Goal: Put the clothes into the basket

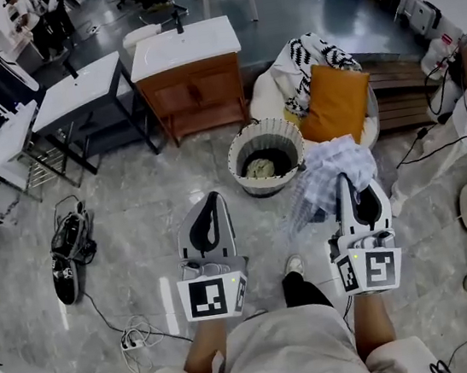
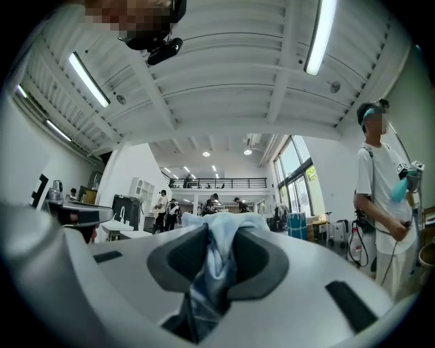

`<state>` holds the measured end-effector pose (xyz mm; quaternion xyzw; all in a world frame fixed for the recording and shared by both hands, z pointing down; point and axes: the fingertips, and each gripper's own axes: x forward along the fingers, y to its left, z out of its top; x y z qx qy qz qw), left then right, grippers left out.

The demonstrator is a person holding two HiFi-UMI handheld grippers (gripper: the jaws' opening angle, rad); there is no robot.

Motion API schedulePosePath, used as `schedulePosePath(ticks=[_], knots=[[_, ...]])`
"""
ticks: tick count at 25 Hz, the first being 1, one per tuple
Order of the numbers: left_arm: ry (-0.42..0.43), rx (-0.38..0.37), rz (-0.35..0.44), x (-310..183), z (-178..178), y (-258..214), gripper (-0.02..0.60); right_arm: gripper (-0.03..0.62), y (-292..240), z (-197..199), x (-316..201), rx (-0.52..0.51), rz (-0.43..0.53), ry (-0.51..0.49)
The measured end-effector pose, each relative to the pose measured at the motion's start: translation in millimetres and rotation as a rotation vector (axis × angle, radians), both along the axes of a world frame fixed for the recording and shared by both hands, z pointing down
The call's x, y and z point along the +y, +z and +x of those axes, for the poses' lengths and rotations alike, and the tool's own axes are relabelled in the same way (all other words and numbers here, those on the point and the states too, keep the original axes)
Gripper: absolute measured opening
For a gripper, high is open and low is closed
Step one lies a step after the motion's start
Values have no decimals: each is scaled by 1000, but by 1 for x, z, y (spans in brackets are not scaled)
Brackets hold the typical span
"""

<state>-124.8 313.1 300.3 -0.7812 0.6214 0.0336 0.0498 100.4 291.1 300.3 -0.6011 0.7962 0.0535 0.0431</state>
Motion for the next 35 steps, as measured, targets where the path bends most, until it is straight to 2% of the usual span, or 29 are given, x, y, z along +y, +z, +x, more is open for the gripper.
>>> schedulePosePath(ticks=[11, 17, 26, 35], knots=[[0, -10, -2, -111, 70, -6, 5, 74, -7, 63, -109, -30, 2, -25], [-21, -15, -13, -152, 92, 5, 5, 74, 0, 84, -152, -49, 1, -52], [-52, -22, -31, -206, 98, 7, 5, 74, -1, 88, -219, -61, -9, -84], [-3, 2, -42, -286, 70, 32, 5, 74, 19, 56, -290, -55, -33, -50]])
